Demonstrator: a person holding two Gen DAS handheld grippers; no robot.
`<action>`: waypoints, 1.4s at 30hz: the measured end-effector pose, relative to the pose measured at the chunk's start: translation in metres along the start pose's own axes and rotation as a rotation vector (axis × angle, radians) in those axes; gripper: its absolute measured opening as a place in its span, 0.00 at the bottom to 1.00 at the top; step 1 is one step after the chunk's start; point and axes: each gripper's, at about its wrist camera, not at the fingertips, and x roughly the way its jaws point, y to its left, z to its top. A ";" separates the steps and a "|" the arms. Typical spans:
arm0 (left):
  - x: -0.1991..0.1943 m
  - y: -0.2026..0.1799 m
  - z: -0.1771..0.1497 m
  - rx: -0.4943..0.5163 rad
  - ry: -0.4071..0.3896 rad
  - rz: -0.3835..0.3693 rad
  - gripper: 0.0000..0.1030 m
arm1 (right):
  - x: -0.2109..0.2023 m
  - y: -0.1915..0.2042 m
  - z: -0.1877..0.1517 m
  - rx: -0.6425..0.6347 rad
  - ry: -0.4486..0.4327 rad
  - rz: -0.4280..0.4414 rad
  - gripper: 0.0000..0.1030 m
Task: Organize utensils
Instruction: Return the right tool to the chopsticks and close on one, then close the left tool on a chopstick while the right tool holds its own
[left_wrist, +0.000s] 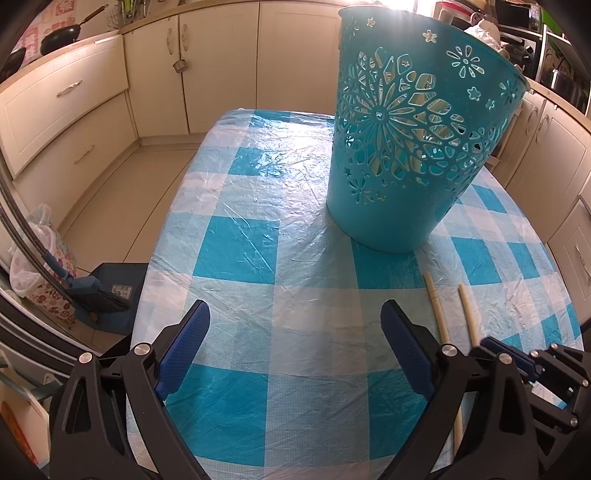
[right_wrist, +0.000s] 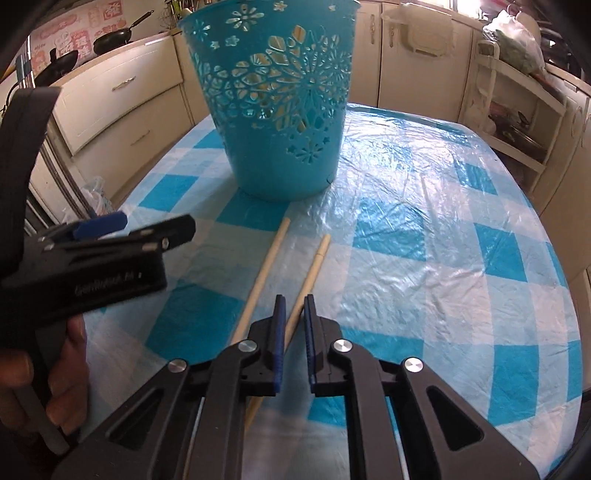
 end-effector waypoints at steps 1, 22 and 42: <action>0.000 0.000 0.000 0.001 0.000 -0.001 0.87 | -0.003 -0.003 -0.003 0.009 0.003 0.005 0.10; 0.006 -0.085 -0.006 0.188 0.084 -0.061 0.56 | -0.008 -0.058 -0.004 0.192 -0.069 0.040 0.08; 0.002 -0.085 -0.007 0.256 0.093 -0.069 0.05 | -0.005 -0.049 0.001 0.140 -0.054 0.087 0.09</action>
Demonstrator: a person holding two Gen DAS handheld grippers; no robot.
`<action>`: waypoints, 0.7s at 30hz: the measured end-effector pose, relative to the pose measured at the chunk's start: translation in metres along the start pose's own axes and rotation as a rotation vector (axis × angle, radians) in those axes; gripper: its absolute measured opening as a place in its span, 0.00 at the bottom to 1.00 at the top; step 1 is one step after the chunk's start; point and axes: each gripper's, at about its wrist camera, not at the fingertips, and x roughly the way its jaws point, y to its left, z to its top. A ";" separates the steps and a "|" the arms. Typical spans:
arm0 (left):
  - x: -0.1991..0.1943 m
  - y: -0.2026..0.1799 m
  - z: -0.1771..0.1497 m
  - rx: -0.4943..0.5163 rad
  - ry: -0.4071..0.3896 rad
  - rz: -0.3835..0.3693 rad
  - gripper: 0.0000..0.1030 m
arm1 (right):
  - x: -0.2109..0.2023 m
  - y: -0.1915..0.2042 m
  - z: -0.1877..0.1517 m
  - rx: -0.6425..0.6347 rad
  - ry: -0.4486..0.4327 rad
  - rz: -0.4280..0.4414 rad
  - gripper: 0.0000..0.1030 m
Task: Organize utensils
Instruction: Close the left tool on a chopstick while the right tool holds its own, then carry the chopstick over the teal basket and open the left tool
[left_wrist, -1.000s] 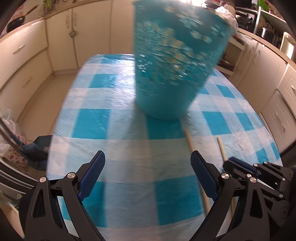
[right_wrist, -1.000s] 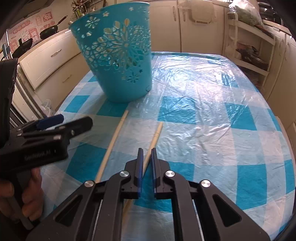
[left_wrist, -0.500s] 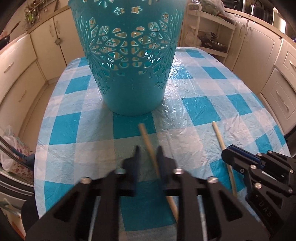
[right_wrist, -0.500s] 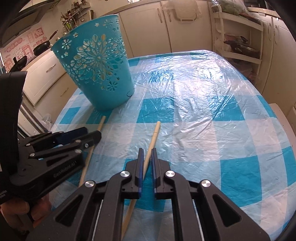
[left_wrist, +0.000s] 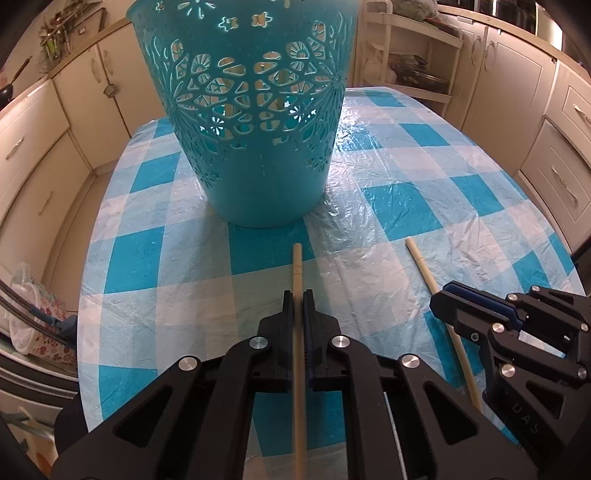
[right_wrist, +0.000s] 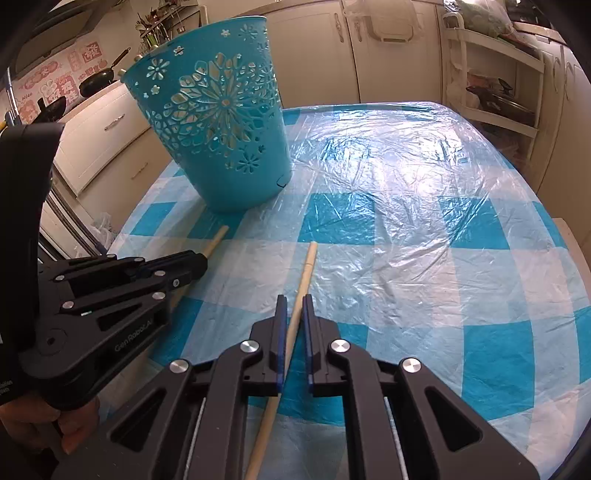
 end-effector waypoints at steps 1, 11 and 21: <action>-0.001 0.001 -0.001 0.000 0.003 -0.004 0.05 | 0.000 -0.001 0.000 0.004 0.000 0.003 0.09; -0.021 0.020 -0.014 -0.045 0.011 -0.044 0.05 | 0.001 0.008 -0.001 -0.049 0.000 -0.041 0.09; -0.087 0.049 -0.015 -0.101 -0.109 -0.102 0.05 | 0.000 0.014 -0.003 -0.102 0.006 -0.092 0.07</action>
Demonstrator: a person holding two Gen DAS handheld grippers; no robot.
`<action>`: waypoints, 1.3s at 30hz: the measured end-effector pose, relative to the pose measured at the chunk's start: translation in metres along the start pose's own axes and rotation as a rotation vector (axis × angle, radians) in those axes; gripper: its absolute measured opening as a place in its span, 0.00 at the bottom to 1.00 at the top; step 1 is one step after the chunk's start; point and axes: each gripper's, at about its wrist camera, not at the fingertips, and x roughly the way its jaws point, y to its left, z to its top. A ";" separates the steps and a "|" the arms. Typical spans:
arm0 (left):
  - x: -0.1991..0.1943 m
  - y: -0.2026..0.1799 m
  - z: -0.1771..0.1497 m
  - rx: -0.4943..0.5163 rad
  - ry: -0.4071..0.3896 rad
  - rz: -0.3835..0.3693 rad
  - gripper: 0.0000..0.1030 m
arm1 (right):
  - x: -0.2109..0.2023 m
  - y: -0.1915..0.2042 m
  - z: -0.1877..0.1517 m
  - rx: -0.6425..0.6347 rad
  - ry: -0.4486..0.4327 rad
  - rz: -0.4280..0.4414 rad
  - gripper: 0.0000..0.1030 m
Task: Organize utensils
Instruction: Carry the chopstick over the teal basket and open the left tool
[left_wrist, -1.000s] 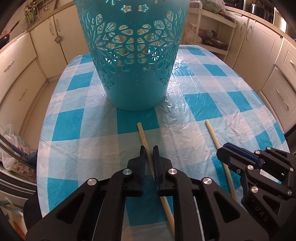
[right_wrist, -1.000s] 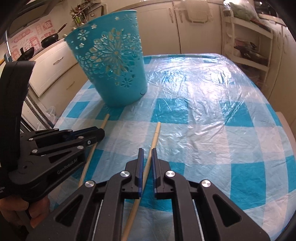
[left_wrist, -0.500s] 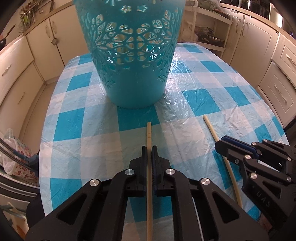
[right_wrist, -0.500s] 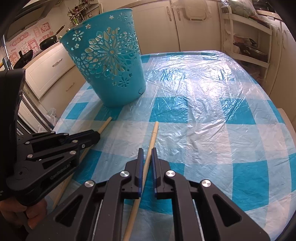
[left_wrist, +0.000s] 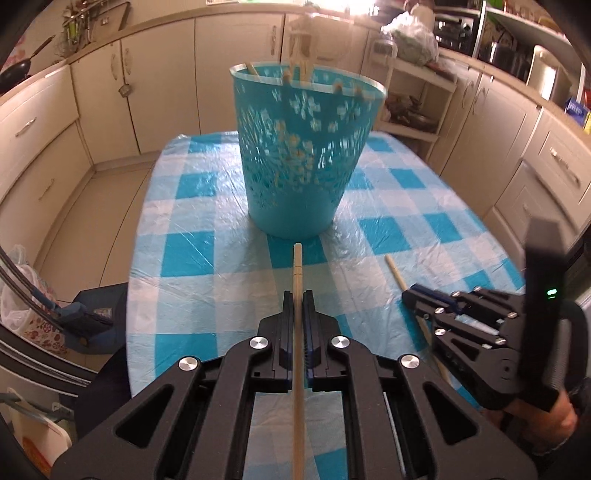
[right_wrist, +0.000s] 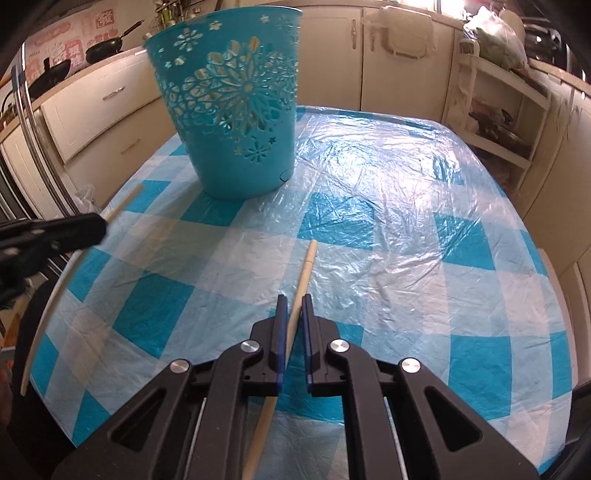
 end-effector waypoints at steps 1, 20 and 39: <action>-0.009 0.003 0.002 -0.012 -0.020 -0.012 0.05 | 0.000 -0.002 0.000 0.010 -0.003 0.008 0.07; -0.102 0.017 0.133 -0.133 -0.469 -0.102 0.05 | -0.001 -0.005 -0.001 0.033 -0.016 0.026 0.08; -0.003 0.025 0.218 -0.239 -0.589 -0.041 0.05 | -0.001 0.001 -0.002 0.006 -0.017 0.025 0.16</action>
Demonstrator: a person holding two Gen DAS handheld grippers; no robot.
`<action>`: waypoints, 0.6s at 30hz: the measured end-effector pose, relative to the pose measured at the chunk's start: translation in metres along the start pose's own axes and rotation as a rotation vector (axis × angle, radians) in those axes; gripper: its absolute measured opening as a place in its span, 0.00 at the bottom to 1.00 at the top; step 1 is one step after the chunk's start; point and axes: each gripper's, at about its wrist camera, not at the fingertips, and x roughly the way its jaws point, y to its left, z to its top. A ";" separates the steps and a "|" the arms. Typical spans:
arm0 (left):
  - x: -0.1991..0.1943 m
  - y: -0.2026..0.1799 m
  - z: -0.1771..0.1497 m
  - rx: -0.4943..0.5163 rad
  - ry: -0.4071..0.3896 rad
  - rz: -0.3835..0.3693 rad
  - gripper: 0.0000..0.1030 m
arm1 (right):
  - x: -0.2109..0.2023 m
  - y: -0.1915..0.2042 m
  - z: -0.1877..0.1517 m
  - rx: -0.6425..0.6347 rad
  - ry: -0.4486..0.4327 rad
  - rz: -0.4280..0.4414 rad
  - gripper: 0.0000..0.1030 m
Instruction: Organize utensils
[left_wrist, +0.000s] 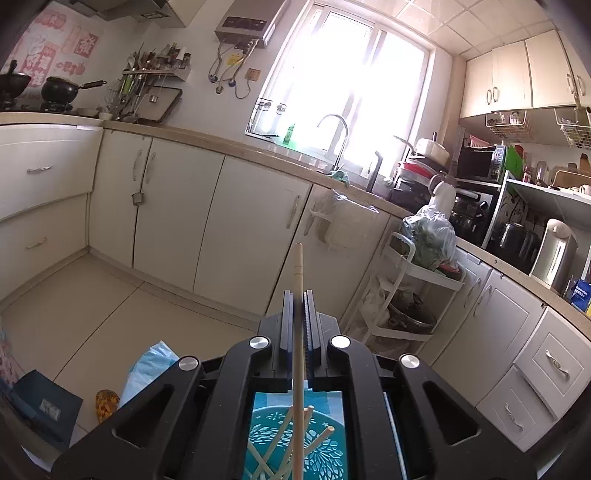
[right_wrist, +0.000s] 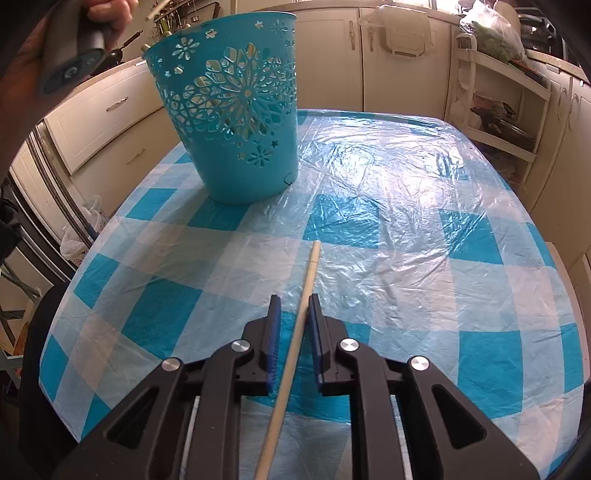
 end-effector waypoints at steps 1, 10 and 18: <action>0.001 0.000 -0.005 0.005 0.001 0.005 0.05 | 0.000 0.000 0.000 0.001 0.000 -0.001 0.16; 0.004 -0.007 -0.034 0.070 0.020 0.036 0.05 | 0.000 0.001 0.000 0.001 0.000 -0.002 0.16; -0.004 -0.013 -0.053 0.132 0.070 0.051 0.05 | 0.000 0.001 0.000 0.002 -0.001 -0.002 0.16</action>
